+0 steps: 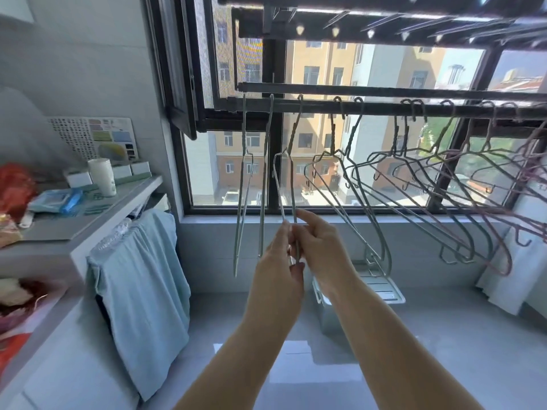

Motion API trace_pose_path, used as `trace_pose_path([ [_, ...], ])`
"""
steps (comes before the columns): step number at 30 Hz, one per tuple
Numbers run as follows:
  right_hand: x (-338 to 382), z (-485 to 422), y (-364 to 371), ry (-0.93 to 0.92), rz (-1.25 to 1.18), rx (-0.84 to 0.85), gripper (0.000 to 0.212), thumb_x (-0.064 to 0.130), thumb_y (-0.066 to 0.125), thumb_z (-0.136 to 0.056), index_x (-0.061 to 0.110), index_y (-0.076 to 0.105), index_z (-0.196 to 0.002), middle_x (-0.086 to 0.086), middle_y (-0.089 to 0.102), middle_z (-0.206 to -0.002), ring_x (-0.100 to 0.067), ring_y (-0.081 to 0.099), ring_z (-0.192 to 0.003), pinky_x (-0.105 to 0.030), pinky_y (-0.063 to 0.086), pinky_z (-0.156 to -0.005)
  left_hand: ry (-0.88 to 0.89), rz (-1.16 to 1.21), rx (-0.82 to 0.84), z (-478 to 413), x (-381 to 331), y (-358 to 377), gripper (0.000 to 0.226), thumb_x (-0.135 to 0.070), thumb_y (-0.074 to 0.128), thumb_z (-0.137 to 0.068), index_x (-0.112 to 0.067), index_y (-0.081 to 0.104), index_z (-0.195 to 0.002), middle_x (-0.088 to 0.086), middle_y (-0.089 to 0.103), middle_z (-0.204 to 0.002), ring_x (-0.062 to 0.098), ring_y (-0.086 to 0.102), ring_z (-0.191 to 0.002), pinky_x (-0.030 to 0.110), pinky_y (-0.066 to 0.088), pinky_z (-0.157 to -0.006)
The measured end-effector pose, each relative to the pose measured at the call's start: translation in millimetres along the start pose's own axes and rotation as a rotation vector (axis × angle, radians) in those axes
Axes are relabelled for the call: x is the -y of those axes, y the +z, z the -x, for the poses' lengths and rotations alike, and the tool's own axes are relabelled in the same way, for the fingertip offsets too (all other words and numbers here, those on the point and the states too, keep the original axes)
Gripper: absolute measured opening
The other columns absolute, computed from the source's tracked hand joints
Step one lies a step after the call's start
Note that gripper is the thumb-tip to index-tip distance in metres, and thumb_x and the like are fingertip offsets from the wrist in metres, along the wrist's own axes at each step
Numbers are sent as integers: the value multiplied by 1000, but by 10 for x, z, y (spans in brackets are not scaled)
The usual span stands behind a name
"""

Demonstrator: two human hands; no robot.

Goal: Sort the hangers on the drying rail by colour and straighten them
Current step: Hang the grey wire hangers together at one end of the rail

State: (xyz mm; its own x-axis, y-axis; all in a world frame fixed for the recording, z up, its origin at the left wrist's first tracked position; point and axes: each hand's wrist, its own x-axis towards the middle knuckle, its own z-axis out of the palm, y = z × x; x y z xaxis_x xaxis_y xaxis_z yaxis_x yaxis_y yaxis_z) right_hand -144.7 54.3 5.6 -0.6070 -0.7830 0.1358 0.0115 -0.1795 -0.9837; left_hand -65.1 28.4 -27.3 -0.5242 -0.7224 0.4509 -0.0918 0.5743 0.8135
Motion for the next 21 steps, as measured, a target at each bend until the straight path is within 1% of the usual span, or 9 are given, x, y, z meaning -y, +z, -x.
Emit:
trace_pose_path([
  [3,35,-22,-20,13,90,7,40,6,42,-95,12,42,-134,-3,52,-63,-2,51,-40,-16,44,-41,4,0,-2,-27,3,22,62,-2,51,-85,-22,28,-140,-2,51,-131,15,53,-115,39,46,-96],
  [5,50,-45,-67,15,233,4,38,12,44,-95,16,44,-134,1,58,-69,-5,56,-51,-22,49,-53,10,0,-4,-20,-14,45,63,-1,51,-86,-23,26,-140,-1,50,-133,14,54,-113,32,47,-95],
  [8,104,7,-228,-114,741,-59,36,28,46,-94,26,49,-130,1,59,-109,-14,61,-94,-33,51,-83,35,4,-1,43,-28,92,66,1,55,-85,-22,26,-140,0,47,-132,14,57,-109,12,46,-83],
  [10,180,103,-380,-277,986,-214,37,27,49,-92,25,49,-129,1,46,-128,-15,48,-117,-29,40,-97,63,11,-20,73,-10,129,67,2,58,-82,-20,28,-138,-5,47,-122,15,59,-107,14,46,-83],
  [12,274,175,-541,-381,1074,-358,41,21,53,-90,22,46,-131,0,37,-133,-17,34,-128,-25,32,-101,80,-6,-42,86,-1,161,66,3,59,-82,-19,31,-137,-9,44,-118,10,57,-103,9,45,-83],
  [14,320,158,-679,-350,1147,-411,49,18,55,-88,19,39,-135,-3,33,-137,-20,28,-132,-28,29,-106,109,-39,-76,105,-38,187,63,5,58,-81,-15,35,-136,-8,44,-115,4,52,-97,4,43,-80],
  [16,329,97,-768,-272,1256,-421,55,16,54,-88,16,32,-138,-6,32,-140,-24,27,-132,-33,26,-109,171,-88,-129,134,-73,229,61,9,59,-78,-11,40,-133,0,48,-117,4,49,-98,15,46,-85],
  [18,324,28,-851,-213,1425,-481,57,12,53,-86,12,29,-138,-10,35,-138,-28,32,-126,-35,29,-105,227,-140,-170,158,-92,279,59,13,59,-76,-9,46,-128,8,49,-125,7,48,-108,25,46,-91],
  [21,360,-41,-982,-158,1625,-566,48,8,51,-84,9,36,-130,-14,47,-127,-31,41,-117,-38,36,-96,219,-172,-132,167,-134,296,53,15,54,-78,-13,52,-124,7,47,-131,14,53,-112,23,45,-93],
])
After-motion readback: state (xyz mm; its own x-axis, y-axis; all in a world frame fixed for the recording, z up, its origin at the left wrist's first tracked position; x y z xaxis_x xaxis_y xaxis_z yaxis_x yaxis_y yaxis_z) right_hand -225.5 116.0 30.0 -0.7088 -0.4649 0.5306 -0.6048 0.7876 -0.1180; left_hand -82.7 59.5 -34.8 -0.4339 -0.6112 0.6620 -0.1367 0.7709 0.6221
